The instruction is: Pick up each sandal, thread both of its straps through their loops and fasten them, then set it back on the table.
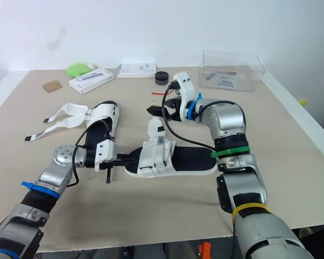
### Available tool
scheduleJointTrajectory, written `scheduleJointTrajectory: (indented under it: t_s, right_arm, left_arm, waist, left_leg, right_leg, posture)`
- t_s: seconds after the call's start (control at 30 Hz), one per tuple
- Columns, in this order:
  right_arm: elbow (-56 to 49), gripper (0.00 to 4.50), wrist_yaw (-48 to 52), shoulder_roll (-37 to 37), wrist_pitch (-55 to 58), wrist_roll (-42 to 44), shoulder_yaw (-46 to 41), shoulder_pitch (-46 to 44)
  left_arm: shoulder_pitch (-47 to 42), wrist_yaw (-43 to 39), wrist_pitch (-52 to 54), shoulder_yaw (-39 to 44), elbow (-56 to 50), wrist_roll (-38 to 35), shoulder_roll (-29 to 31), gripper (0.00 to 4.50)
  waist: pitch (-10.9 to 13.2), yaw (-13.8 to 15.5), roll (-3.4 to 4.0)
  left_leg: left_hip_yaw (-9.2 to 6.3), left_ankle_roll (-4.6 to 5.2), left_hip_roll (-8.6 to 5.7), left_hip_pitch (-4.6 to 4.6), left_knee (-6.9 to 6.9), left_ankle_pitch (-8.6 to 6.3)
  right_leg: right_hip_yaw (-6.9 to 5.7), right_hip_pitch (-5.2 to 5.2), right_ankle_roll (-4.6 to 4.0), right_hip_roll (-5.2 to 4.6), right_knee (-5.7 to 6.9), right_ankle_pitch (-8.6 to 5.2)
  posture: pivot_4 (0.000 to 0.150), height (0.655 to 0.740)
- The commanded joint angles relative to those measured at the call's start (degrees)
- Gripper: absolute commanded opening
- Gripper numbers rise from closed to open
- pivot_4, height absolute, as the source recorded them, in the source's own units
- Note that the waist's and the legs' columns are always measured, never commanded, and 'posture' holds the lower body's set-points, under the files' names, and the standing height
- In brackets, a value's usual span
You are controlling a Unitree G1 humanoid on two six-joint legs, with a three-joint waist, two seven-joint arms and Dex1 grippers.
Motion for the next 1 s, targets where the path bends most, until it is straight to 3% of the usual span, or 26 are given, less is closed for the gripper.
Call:
scheduleJointTrajectory:
  t_s: [0.03, 0.47, 1.0]
  right_arm:
    - [6.0, 4.46, -0.6, 0.3, -0.2, 0.9, -2.7, -2.3]
    - [19.4, 4.46, 7.6, 5.5, 4.6, 5.5, -5.4, -10.3]
    - [20.1, 4.46, 18.3, 6.0, 7.5, 3.1, 1.2, -11.5]
  left_arm:
    - [0.9, 0.5, 0.5, -1.0, 1.4, 2.2, 0.6, 0.00]
    - [2.0, 1.0, 0.6, -0.7, 0.3, 2.4, 1.4, 0.00]
    - [4.5, 2.6, 1.6, -0.9, -2.7, 2.1, 2.3, 0.00]
  waist:
    - [0.0, 0.0, 0.01]
    - [0.0, -0.2, 0.02]
    - [0.0, -0.2, 0.04]
  left_leg:
    - [0.01, 0.00, -0.01, -0.04, 0.00, 0.00]
    - [0.00, 0.00, 0.08, -0.03, -0.03, 0.00]
    - [-0.05, 0.00, 0.15, -0.10, -0.12, -0.01]
  right_leg:
    - [0.01, -0.02, -0.06, -0.01, -0.01, 0.05]
    - [0.00, -0.04, -0.19, 0.10, -0.06, 0.15]
    - [-0.05, -0.10, -0.31, 0.21, -0.10, 0.14]
  posture:
    - [0.150, 0.7400]
    - [0.150, 0.7400]
    - [0.150, 0.7400]
